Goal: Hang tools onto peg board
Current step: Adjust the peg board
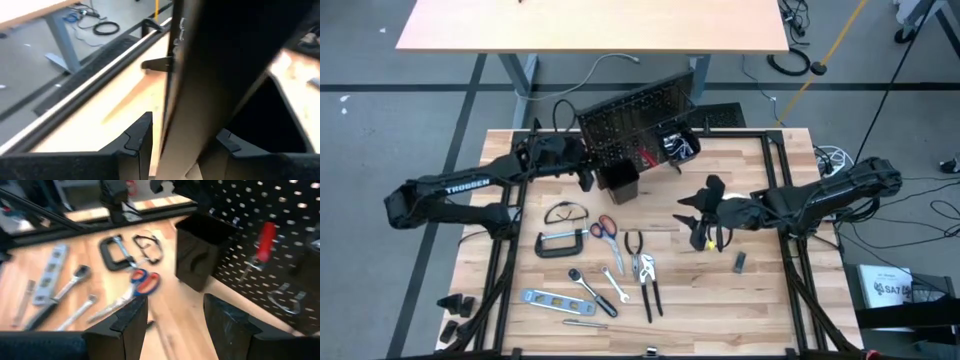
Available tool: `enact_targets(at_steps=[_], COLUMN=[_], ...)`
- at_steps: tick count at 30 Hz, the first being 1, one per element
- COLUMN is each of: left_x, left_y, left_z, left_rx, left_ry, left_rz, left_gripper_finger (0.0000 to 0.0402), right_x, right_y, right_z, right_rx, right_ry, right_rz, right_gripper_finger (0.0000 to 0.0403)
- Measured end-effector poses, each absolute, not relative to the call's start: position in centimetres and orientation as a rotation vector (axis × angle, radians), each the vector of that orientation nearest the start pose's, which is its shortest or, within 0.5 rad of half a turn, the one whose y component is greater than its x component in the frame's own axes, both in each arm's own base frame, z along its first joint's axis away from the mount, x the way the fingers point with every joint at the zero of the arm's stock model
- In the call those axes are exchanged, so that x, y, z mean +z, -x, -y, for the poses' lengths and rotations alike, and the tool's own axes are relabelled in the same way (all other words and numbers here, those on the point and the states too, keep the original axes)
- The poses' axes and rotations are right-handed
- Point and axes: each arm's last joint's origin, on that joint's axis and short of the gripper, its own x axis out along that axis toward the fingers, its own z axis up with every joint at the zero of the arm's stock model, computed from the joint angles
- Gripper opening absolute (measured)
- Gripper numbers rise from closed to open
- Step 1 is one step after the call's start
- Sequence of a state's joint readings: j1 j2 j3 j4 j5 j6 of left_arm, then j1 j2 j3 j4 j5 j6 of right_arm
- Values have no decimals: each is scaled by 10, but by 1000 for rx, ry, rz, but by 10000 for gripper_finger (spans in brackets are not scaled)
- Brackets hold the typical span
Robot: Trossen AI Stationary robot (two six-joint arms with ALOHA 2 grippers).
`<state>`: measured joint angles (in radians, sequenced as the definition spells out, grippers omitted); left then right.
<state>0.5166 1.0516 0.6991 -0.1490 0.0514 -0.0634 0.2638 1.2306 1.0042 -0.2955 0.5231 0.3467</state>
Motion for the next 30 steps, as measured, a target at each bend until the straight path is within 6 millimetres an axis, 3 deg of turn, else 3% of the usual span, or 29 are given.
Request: enact_targets(at_steps=[8, 11, 18, 30], left_x=[256, 256, 251, 230], left_y=[-180, -172, -152, -146], left_z=[-131, -140, -167, -207], left_rx=[400, 300, 242, 265], left_ry=[49, 43, 30, 20], left_rz=[-522, -491, -461, -460], left_gripper_finger=[123, 123, 123, 123], right_x=[311, 314, 321, 321], right_y=[-253, -247, -238, -238], right_z=[-51, -49, -46, -35], right_rx=[-353, -350, -348, -388], right_ry=[-57, -41, -24, 7], right_rz=[-459, -467, -460, -473], right_gripper_finger=[185, 185, 185, 185])
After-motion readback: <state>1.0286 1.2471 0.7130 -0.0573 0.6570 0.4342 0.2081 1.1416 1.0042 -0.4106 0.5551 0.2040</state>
